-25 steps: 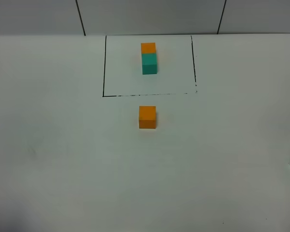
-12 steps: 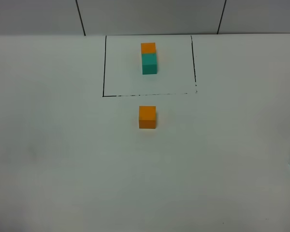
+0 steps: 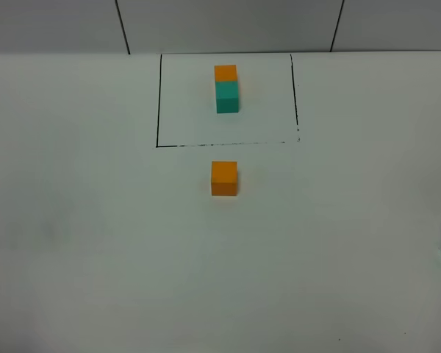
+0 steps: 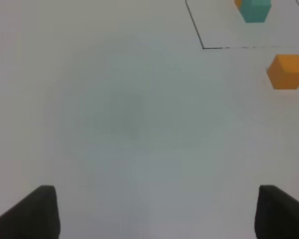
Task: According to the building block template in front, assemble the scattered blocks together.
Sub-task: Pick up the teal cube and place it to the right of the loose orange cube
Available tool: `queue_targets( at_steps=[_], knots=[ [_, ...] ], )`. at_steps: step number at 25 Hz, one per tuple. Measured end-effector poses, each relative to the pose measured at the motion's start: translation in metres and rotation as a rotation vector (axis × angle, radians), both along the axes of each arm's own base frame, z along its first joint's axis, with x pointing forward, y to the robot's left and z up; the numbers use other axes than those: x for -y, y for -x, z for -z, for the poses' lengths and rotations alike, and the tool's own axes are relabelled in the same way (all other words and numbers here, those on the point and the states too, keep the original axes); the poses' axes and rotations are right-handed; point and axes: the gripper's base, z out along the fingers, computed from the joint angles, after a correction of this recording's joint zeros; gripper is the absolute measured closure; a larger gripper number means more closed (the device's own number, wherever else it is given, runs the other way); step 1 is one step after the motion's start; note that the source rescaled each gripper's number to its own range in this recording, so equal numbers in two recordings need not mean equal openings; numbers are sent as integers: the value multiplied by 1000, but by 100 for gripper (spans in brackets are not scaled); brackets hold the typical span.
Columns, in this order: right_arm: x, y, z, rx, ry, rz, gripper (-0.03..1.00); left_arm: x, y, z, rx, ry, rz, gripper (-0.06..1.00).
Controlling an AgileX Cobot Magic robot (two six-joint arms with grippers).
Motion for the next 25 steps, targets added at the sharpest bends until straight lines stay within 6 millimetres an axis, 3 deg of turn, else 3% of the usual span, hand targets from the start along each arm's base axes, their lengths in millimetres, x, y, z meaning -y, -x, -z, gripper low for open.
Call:
queue_targets(
  at_steps=[19,22,25],
  knots=[
    [-1,4,-3,-33,-21,-1,26,0,0,0,0,0,-11,16],
    [-3,-5,-4,-117,-29,-18,26,0,0,0,0,0,-11,16],
    [-9,-26,-5,-238,-48,-71,25,0,0,0,0,0,-11,16]
  ],
)
